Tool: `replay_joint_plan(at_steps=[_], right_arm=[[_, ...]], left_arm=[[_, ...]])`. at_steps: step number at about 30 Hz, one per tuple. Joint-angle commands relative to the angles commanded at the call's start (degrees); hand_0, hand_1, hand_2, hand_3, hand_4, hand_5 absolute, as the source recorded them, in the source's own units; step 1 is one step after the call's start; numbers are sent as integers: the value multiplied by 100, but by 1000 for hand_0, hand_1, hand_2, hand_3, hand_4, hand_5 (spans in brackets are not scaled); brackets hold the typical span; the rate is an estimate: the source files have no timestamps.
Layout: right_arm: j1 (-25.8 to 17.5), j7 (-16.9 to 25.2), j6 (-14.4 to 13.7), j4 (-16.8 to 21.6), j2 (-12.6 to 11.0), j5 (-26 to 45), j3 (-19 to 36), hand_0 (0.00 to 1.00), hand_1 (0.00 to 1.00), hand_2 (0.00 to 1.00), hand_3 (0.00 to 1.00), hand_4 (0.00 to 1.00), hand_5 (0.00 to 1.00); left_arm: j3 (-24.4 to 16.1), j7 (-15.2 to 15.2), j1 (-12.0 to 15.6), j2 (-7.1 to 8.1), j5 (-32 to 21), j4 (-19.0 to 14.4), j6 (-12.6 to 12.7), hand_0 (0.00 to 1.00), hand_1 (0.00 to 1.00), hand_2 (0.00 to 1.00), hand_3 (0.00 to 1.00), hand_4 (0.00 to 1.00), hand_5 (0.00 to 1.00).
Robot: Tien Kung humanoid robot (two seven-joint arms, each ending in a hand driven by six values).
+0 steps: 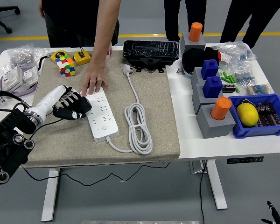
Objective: Pick up the plug,place it near the board,insert it into the board,press the button
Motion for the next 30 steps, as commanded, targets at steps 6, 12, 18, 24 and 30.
replay_joint_plan(at_steps=[6,12,18,24,30], right_arm=[[21,4,-7,0,3,2,7,663,580,601,634,998,998],[26,1,-6,0,8,-2,8,663,580,601,634,998,998],[20,2,-4,0,19,-2,3,663,579,601,635,998,998],[15,-11,-4,0,12,-18,23,663,580,602,635,998,998],[28,-6,-3,0,10,13,-8,664,580,602,635,998,998]], left_arm=[[-31,-22,15,-74,6,114,20,350,536,515,542,588,2],[-42,-42,-8,-157,21,103,39,353,547,530,545,595,2],[-39,-55,-3,-178,18,108,34,354,551,536,550,608,2],[-41,-49,12,-172,17,112,2,357,556,545,550,618,2],[-33,-54,4,-184,7,128,5,361,556,545,549,623,2]])
